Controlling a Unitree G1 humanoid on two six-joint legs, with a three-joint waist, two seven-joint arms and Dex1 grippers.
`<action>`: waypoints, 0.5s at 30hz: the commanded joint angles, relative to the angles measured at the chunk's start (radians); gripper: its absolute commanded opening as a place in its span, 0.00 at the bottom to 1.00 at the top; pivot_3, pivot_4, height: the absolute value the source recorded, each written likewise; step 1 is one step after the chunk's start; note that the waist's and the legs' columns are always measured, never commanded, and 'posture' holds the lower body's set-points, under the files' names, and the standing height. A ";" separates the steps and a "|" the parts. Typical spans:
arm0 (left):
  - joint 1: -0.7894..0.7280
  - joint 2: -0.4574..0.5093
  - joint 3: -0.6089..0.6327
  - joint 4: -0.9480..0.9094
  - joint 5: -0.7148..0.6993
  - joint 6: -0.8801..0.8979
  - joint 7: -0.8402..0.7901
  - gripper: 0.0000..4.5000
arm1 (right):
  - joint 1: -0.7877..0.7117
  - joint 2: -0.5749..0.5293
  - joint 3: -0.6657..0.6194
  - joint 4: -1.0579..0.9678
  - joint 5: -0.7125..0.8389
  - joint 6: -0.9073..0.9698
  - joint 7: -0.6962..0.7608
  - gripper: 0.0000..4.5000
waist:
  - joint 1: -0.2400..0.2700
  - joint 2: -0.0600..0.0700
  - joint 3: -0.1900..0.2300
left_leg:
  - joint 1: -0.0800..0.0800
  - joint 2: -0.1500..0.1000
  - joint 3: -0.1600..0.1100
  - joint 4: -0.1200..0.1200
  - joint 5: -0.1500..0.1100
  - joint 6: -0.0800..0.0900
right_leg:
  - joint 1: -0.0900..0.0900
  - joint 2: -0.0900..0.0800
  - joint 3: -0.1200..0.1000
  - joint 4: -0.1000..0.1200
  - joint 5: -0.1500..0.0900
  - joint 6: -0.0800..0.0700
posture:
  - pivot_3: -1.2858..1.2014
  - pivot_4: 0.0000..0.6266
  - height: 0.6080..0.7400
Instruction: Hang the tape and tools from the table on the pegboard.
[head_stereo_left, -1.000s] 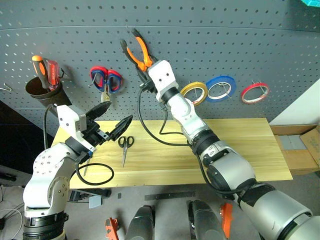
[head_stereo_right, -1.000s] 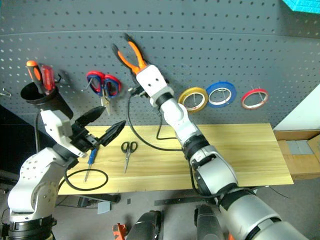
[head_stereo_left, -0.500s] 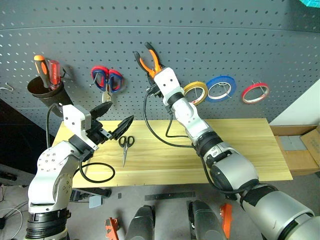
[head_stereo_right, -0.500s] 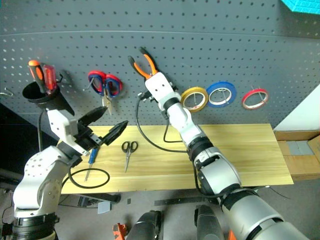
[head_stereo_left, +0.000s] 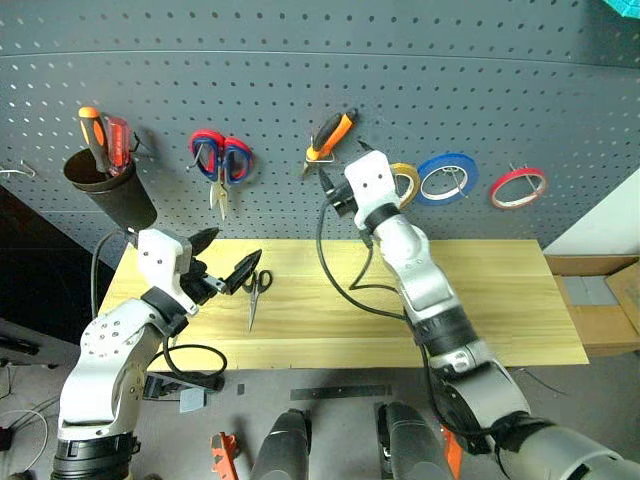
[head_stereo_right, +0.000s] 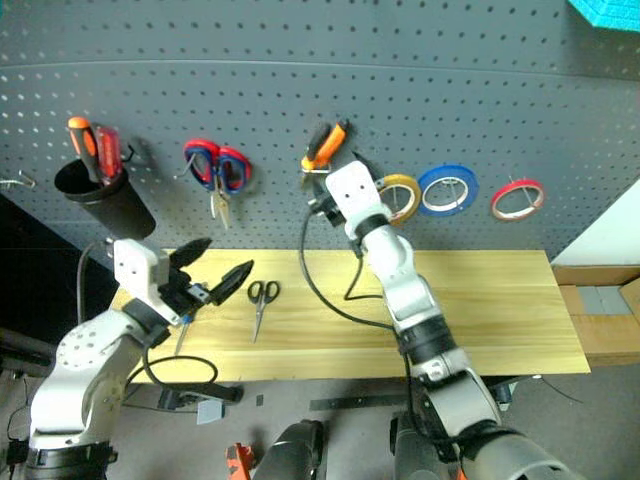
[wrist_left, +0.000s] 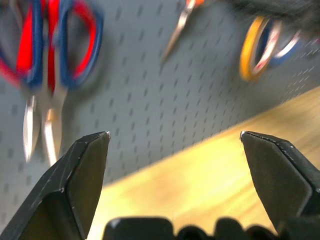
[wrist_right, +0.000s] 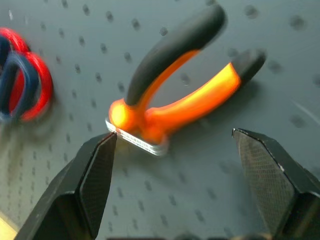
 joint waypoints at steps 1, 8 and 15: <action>0.026 -0.001 -0.008 -0.037 -0.006 0.047 0.015 1.00 | 0.053 -0.034 0.011 -0.282 0.065 0.249 0.117 0.83 | -0.001 0.000 0.000 | 0.000 0.000 0.000 0.000 0.000 0.000 | 0.000 0.000 0.000 0.000 0.000 0.000 | 0.54 0.31 1.00; 0.005 0.022 -0.046 0.005 0.094 0.173 0.123 1.00 | 0.053 -0.100 -0.042 -0.507 0.312 0.614 0.299 0.83 | -0.003 0.000 0.000 | 0.005 0.003 0.000 0.000 0.000 0.000 | 0.004 0.002 -0.001 0.002 0.000 0.000 | 0.53 0.32 1.00; -0.058 0.013 -0.096 0.087 0.179 0.442 0.266 1.00 | 0.105 -0.210 0.007 -0.613 0.492 0.860 0.406 0.83 | -0.003 0.000 0.000 | 0.005 0.003 0.000 0.000 0.000 0.001 | 0.005 0.003 -0.001 0.001 0.000 0.000 | 0.53 0.33 1.00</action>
